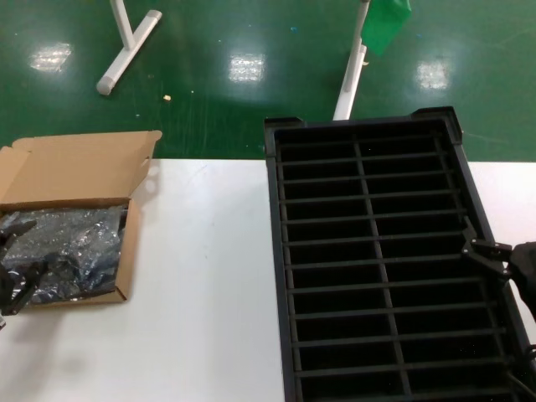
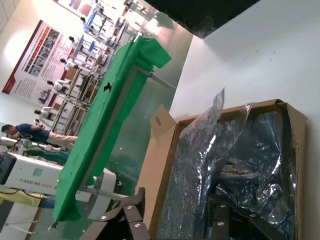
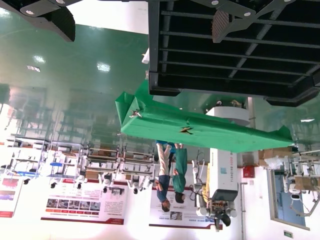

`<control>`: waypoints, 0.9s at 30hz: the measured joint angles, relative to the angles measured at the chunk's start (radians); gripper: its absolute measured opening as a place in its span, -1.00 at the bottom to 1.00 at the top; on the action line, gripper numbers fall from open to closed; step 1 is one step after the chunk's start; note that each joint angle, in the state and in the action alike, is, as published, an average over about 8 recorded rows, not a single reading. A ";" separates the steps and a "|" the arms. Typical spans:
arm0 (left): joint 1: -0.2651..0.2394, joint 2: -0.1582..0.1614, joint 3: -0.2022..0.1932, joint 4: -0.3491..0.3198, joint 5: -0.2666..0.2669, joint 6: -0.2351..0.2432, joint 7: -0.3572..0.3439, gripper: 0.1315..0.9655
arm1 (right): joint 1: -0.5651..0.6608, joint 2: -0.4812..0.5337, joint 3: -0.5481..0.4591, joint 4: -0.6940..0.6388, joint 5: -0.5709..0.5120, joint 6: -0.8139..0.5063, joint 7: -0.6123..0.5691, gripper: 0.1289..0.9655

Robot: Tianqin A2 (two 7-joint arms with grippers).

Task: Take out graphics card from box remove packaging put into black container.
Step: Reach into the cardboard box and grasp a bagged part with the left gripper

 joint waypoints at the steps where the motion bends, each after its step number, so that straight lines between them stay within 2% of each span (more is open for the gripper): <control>1: 0.000 0.000 0.001 -0.001 0.000 -0.002 -0.002 -0.12 | 0.000 0.000 0.000 0.000 0.000 0.000 0.000 1.00; 7: -0.009 -0.002 0.006 0.018 0.000 -0.004 0.001 -0.49 | 0.000 0.000 0.000 0.000 0.000 0.000 0.000 1.00; 11: -0.022 -0.005 0.009 0.047 0.001 0.001 0.014 -0.49 | 0.000 0.000 0.000 0.000 0.000 0.000 0.000 1.00; 19: -0.040 -0.011 0.017 0.092 0.001 0.011 0.026 -0.81 | 0.000 0.000 0.000 0.000 0.000 0.000 0.000 1.00; 27: -0.082 -0.020 0.025 0.168 0.001 0.030 0.054 -0.94 | 0.000 0.000 0.000 0.000 0.000 0.000 0.000 1.00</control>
